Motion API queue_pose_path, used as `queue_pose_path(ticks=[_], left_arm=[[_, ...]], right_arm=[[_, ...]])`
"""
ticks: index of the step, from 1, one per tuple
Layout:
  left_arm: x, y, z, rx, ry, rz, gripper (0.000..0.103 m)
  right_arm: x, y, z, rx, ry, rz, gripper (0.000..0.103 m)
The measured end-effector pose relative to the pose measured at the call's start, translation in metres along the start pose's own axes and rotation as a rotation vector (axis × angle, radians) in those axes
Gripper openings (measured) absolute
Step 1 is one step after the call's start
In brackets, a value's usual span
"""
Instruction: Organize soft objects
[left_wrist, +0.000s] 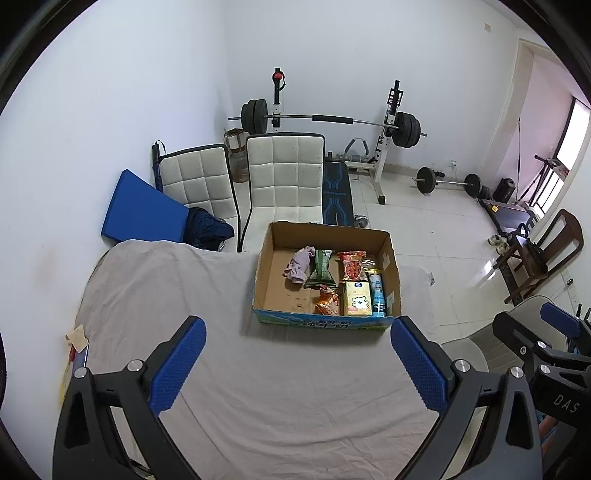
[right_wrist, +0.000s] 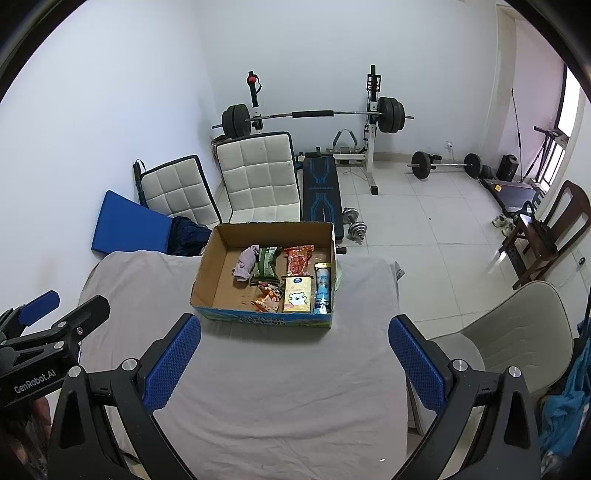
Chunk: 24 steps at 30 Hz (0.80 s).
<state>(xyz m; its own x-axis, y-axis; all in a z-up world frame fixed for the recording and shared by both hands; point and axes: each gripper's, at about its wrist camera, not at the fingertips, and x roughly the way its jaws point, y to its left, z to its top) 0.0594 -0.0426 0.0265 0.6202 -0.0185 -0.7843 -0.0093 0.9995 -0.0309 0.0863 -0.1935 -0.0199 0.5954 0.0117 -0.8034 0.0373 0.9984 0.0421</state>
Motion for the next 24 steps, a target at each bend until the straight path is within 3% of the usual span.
queue_pose_path(ticks=[24], left_arm=[[0.0049, 0.0023, -0.0021, -0.003, 0.003, 0.006, 0.103]], right_arm=[[0.0021, 0.0060, -0.0008, -0.010, -0.013, -0.014, 0.103]])
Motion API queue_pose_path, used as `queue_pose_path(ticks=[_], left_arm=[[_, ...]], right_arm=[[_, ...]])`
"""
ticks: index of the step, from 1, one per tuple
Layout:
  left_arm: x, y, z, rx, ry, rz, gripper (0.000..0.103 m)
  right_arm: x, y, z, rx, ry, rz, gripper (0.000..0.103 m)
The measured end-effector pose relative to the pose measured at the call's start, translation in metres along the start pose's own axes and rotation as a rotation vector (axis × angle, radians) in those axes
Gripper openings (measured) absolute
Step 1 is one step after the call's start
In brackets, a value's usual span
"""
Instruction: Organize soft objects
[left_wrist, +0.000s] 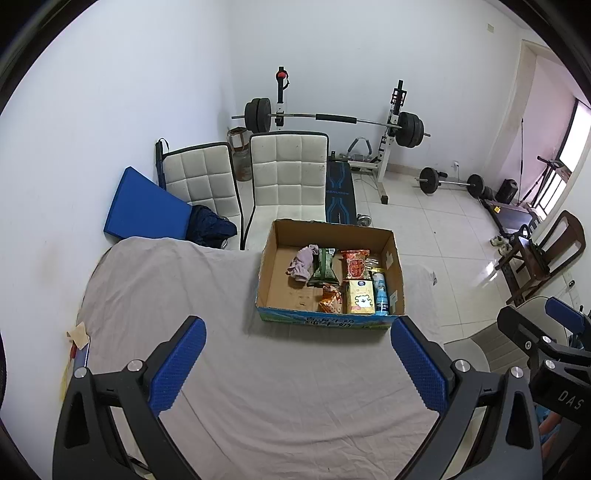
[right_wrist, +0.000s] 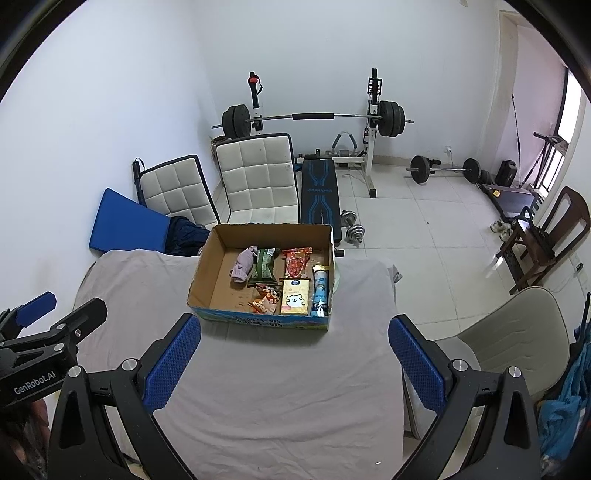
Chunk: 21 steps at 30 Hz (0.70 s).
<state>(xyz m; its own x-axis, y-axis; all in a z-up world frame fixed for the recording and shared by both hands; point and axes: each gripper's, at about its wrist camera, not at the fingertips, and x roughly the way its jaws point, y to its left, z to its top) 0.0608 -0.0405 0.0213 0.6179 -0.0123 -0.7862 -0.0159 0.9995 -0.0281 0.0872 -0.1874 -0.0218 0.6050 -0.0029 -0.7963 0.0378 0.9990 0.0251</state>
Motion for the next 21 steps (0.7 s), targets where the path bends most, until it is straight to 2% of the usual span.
queue_pose_path(ticks=[21], left_arm=[[0.0002, 0.0008, 0.0000, -0.002, -0.001, 0.000, 0.103]], right_arm=[[-0.0054, 0.0025, 0.0043, -0.004, -0.012, -0.006, 0.103]])
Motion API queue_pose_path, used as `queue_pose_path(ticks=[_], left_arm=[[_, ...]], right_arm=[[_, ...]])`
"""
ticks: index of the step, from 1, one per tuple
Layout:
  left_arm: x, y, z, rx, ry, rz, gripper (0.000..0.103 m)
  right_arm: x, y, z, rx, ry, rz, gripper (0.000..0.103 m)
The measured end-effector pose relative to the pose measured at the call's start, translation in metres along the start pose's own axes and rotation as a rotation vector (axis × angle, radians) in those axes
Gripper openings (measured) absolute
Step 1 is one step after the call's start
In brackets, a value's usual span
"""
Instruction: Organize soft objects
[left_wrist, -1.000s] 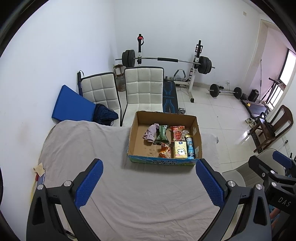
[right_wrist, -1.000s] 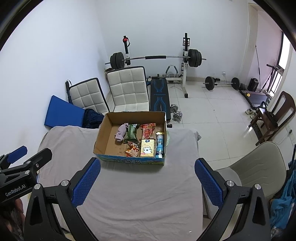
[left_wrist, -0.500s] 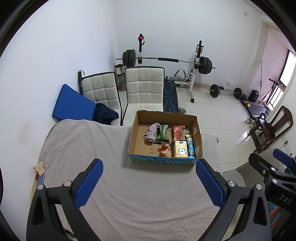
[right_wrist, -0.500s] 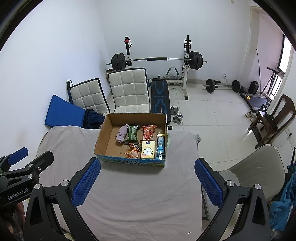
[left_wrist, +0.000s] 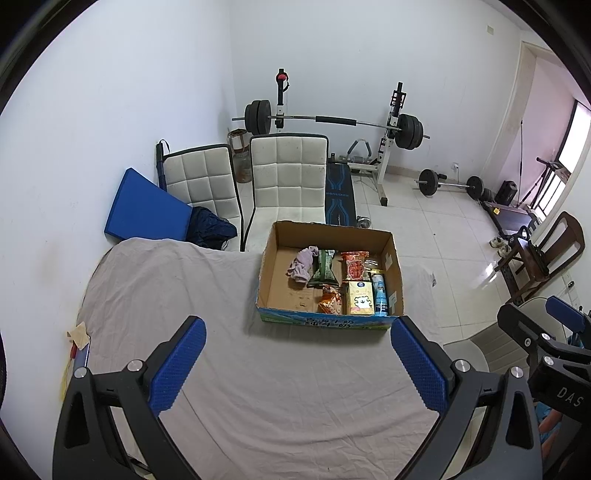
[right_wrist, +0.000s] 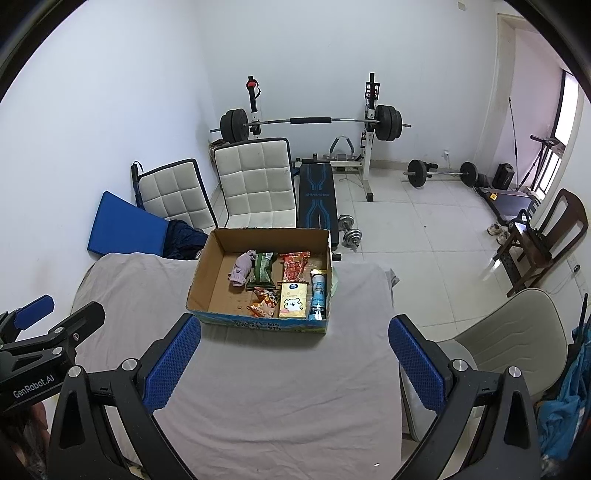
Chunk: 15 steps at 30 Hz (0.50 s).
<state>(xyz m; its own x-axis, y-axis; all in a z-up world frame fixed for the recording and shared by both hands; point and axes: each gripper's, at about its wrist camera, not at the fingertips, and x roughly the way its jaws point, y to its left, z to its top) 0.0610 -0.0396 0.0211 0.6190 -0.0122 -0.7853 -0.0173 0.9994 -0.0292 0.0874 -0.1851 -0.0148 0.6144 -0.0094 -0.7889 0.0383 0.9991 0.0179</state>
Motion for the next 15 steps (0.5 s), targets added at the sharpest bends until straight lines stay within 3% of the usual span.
queue_pose_path(ticks=[15], left_arm=[[-0.0016, 0.0018, -0.0011, -0.003, 0.002, 0.003, 0.103]], right_arm=[[-0.0050, -0.0006, 0.0015, 0.000, -0.006, 0.006, 0.103]])
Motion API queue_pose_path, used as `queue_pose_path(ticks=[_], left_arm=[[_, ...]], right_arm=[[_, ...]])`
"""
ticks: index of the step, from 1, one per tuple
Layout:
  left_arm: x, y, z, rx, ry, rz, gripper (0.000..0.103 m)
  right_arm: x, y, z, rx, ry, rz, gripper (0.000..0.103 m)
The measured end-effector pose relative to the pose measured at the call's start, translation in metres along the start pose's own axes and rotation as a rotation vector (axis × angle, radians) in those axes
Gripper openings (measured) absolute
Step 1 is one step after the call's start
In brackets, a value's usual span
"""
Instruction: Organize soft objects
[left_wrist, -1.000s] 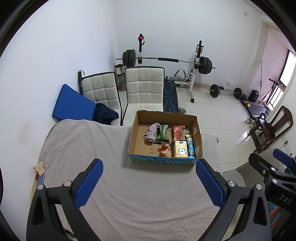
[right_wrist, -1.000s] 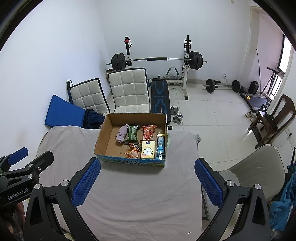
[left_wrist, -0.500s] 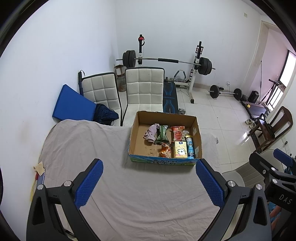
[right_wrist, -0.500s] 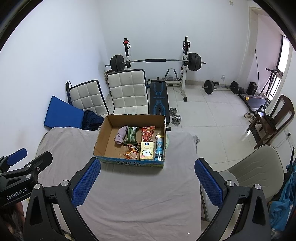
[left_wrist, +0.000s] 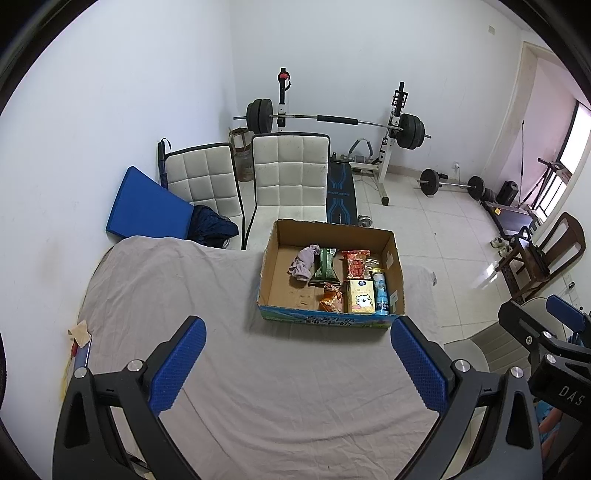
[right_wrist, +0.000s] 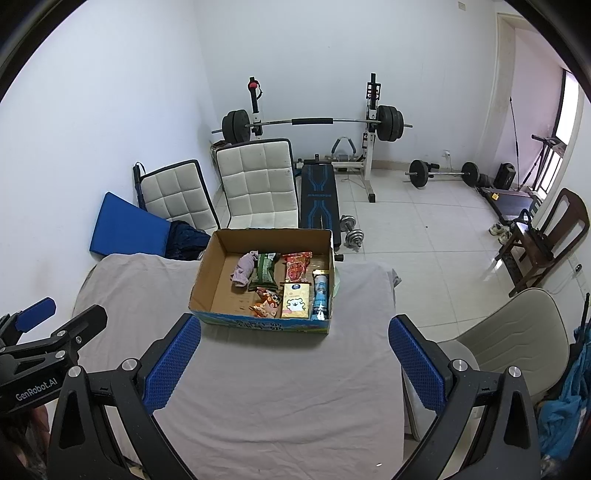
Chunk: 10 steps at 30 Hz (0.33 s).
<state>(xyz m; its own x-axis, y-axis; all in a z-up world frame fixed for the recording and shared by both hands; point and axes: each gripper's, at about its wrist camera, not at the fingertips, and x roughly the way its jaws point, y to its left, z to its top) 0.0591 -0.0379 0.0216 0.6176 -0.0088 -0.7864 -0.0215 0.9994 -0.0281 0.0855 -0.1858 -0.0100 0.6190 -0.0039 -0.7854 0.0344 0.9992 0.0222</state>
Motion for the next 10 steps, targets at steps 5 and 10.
queue_pose_path(ticks=[5, 10], left_arm=[[-0.0007, 0.0009, 0.0001, -0.002, 0.000, 0.002, 0.103], [-0.0031, 0.0025, 0.0009, -0.009, -0.004, 0.005, 0.103]], right_arm=[[-0.0003, 0.0011, 0.0009, 0.000, 0.001, 0.001, 0.103], [-0.0014, 0.0016, 0.0004, 0.000, -0.002, 0.002, 0.103]])
